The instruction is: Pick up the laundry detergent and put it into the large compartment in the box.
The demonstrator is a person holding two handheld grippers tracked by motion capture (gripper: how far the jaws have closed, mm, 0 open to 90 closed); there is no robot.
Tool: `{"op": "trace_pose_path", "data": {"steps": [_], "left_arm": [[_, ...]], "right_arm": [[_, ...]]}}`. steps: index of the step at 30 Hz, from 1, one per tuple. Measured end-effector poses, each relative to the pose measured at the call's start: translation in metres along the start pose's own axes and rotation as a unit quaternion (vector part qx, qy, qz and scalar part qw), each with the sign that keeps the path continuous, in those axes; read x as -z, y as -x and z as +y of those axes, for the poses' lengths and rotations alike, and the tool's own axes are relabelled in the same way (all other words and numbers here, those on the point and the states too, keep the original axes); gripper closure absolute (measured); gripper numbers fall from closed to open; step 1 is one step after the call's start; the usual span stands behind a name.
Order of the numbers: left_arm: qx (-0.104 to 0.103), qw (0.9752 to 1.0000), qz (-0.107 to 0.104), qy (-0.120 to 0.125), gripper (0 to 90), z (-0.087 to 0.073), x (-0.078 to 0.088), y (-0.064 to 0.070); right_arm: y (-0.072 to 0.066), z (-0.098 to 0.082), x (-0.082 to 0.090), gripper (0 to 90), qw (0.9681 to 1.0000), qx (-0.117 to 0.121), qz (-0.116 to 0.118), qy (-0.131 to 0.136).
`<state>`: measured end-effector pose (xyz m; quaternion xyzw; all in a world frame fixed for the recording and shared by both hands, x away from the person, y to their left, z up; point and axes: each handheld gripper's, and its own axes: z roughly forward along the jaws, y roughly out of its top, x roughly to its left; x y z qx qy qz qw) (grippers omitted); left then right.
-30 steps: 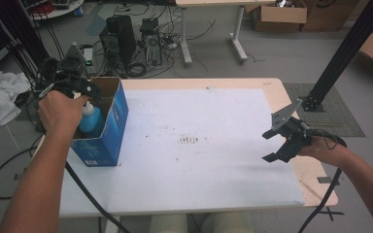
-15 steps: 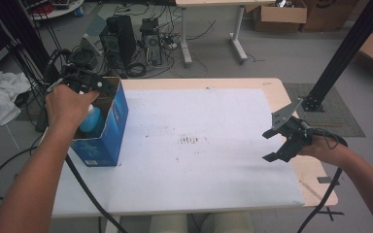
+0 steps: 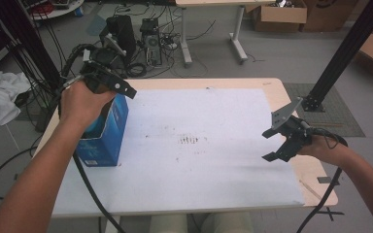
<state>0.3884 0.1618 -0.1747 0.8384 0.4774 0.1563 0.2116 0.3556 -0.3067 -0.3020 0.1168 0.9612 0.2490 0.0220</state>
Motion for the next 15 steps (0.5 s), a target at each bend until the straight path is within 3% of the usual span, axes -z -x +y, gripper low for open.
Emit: {"op": "trace_pose_path", "data": {"steps": [3, 8, 15], "left_arm": [[-0.03, 0.9995, -0.007, 0.005, 18.1, 0.005, -0.003, 0.011], [-0.085, 0.9961, -0.02, 0.01, 18.1, 0.013, -0.01, 0.03], [-0.156, 0.9865, -0.046, 0.012, 17.8, 0.022, -0.019, 0.05]], "right_arm": [[0.0, 0.001, 0.0, 17.7, 1.0, -0.001, 0.0, 0.0], [-0.001, 0.003, 0.001, 17.7, 1.0, 0.0, -0.001, 0.0], [-0.001, 0.004, 0.003, 17.7, 1.0, -0.003, -0.001, 0.0]]}}
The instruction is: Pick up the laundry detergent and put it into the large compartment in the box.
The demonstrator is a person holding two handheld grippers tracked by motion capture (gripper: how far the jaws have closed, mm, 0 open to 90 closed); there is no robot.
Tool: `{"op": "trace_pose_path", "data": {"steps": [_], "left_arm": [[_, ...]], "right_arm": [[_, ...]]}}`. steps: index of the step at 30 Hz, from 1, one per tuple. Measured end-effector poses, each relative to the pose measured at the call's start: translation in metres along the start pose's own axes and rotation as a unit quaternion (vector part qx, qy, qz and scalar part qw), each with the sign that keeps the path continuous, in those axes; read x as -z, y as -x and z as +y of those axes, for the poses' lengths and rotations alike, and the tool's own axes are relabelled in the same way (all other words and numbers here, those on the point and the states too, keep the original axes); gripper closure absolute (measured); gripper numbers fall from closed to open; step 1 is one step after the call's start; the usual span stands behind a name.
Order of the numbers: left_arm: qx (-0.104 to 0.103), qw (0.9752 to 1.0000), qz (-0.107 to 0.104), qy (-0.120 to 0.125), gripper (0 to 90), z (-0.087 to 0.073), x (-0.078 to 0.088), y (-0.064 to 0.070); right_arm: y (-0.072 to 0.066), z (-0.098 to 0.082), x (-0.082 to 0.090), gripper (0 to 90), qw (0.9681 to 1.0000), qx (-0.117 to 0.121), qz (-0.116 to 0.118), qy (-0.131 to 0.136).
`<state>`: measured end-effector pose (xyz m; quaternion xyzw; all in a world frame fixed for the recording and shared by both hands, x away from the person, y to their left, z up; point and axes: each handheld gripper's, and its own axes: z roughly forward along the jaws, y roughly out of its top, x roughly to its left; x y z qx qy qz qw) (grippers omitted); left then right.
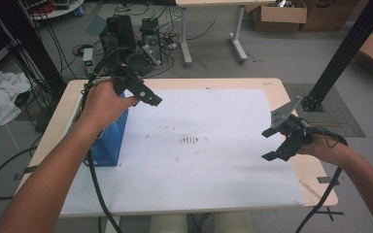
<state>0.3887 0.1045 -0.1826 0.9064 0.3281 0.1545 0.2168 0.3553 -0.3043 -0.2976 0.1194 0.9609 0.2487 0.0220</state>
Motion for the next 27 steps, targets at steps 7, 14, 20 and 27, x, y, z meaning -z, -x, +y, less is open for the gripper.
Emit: {"op": "trace_pose_path", "data": {"steps": [7, 14, 20, 27], "left_arm": [[-0.054, 0.9984, -0.015, -0.008, 18.0, 0.01, -0.012, 0.011], [-0.107, 0.9937, -0.029, -0.019, 18.0, 0.019, -0.027, 0.019], [-0.155, 0.987, -0.037, -0.024, 18.0, 0.025, -0.039, 0.03], [-0.188, 0.9807, -0.037, -0.038, 18.4, 0.028, -0.05, 0.036]], "right_arm": [[0.0, 0.003, 0.002, 17.7, 1.0, -0.003, -0.002, 0.003], [-0.001, 0.006, 0.001, 17.7, 1.0, -0.004, 0.0, 0.002], [0.001, 0.011, -0.001, 17.6, 1.0, -0.002, 0.002, 0.002], [0.001, 0.018, -0.001, 17.6, 1.0, -0.004, 0.002, 0.0]]}}
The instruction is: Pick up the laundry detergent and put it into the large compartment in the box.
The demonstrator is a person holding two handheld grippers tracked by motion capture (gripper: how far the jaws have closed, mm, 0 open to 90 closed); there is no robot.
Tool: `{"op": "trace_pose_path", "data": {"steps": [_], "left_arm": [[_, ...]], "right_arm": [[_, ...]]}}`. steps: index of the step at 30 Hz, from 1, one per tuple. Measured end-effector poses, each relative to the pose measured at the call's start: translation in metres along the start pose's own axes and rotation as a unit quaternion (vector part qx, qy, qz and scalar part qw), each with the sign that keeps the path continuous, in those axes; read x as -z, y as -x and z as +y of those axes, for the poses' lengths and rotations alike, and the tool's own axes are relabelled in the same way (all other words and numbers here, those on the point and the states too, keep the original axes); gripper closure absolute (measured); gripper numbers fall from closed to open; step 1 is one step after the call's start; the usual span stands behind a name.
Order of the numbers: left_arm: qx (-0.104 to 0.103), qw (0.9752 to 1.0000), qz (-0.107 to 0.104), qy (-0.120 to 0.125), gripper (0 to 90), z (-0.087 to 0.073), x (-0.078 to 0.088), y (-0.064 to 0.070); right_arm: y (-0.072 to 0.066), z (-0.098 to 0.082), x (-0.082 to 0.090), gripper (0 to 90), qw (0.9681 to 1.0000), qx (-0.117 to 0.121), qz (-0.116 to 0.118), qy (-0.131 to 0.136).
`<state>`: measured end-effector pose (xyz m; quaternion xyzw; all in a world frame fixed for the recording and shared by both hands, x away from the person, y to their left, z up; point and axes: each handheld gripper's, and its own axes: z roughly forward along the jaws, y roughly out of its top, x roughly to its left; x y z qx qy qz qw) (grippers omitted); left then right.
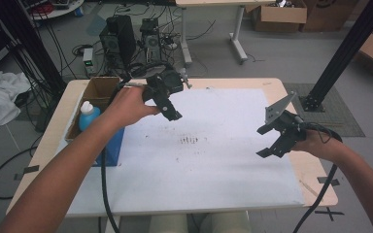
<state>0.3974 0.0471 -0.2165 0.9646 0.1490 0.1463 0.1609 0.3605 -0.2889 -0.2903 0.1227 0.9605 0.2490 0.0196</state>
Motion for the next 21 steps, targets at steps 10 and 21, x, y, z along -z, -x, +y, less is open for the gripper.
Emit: {"op": "trace_pose_path", "data": {"steps": [10, 21], "left_arm": [[-0.032, 0.9991, -0.027, -0.01, 18.4, 0.011, -0.017, 0.006], [-0.03, 0.9988, -0.036, -0.014, 18.6, 0.013, -0.025, 0.005]], "right_arm": [[0.0, 0.004, 0.0, 17.6, 1.0, 0.005, 0.002, 0.0], [0.004, 0.003, -0.001, 17.6, 1.0, 0.001, 0.003, 0.0]]}}
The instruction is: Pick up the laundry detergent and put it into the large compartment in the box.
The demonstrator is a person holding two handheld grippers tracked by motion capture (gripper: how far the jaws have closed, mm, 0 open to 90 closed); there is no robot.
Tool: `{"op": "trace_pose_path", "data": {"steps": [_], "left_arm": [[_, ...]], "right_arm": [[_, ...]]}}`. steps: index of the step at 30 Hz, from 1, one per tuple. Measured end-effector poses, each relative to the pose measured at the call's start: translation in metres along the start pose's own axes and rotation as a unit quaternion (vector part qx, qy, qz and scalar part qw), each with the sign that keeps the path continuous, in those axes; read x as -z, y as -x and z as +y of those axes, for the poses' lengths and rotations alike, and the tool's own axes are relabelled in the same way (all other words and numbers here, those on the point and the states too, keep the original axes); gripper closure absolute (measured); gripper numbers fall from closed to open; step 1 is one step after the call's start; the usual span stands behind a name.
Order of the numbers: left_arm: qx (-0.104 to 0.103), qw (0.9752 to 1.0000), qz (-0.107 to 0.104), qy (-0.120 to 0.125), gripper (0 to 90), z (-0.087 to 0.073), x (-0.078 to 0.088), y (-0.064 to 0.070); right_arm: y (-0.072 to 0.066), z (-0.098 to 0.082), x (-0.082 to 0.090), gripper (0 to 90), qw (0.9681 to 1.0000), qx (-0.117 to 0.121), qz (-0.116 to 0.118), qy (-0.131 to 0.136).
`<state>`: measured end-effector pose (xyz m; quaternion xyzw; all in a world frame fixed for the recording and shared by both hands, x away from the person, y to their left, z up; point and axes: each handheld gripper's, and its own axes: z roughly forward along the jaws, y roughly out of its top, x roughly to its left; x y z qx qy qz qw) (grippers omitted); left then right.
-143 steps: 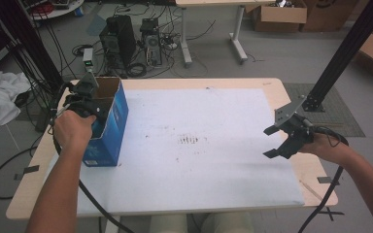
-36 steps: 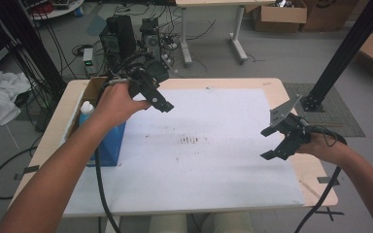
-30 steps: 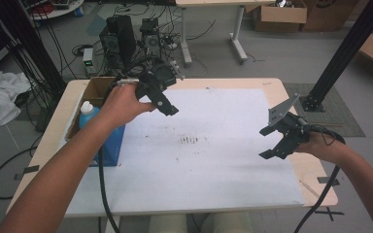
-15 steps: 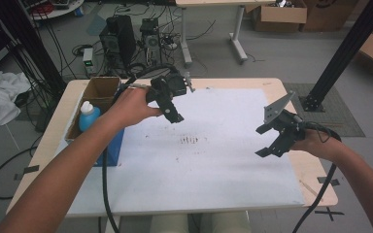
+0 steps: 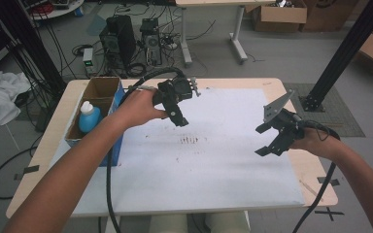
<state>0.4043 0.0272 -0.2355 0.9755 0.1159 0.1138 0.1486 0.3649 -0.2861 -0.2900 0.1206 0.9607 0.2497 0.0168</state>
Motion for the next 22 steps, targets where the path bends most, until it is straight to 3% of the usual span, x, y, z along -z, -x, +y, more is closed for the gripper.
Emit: {"op": "trace_pose_path", "data": {"steps": [22], "left_arm": [[0.007, 1.0, -0.003, 0.005, 18.9, 0.0011, -0.0035, -0.0048]], "right_arm": [[-0.0008, -0.001, -0.0012, 17.7, 1.0, -0.001, -0.001, 0.003]]}}
